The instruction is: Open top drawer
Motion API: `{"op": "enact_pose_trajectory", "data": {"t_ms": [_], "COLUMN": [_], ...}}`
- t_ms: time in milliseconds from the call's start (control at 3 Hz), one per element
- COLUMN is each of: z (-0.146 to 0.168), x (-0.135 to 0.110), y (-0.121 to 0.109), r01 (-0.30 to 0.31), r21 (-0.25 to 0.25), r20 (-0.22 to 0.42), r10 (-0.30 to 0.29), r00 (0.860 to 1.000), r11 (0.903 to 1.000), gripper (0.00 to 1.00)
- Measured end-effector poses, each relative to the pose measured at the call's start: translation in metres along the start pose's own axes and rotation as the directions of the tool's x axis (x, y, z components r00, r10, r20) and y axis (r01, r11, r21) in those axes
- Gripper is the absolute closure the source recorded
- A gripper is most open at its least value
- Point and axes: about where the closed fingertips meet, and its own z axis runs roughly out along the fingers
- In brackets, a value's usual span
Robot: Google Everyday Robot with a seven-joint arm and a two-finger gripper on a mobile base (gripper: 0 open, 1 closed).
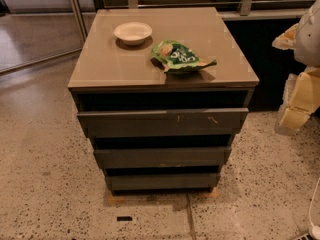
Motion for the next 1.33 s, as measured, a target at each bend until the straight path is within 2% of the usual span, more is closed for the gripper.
{"op": "enact_pose_trajectory", "data": {"t_ms": [333, 667, 1000, 1333], "z": [0.002, 0.028, 0.070, 0.118], "x": [-0.001, -0.001, -0.007, -0.016], "y": [-0.001, -0.002, -0.006, -0.008], "r01": [0.005, 0.026, 0.059, 0.095], "r21": [0.013, 0.031, 0.039, 0.017], "r20": [0.007, 0.017, 0.024, 0.028], "r10": [-0.005, -0.026, -0.060, -0.095], "r00": [1.000, 1.000, 0.998, 0.995], "r11": [0.9999, 0.9992, 0.9975, 0.9954], "gripper": [0.00, 0.00, 0.00, 0.00]}}
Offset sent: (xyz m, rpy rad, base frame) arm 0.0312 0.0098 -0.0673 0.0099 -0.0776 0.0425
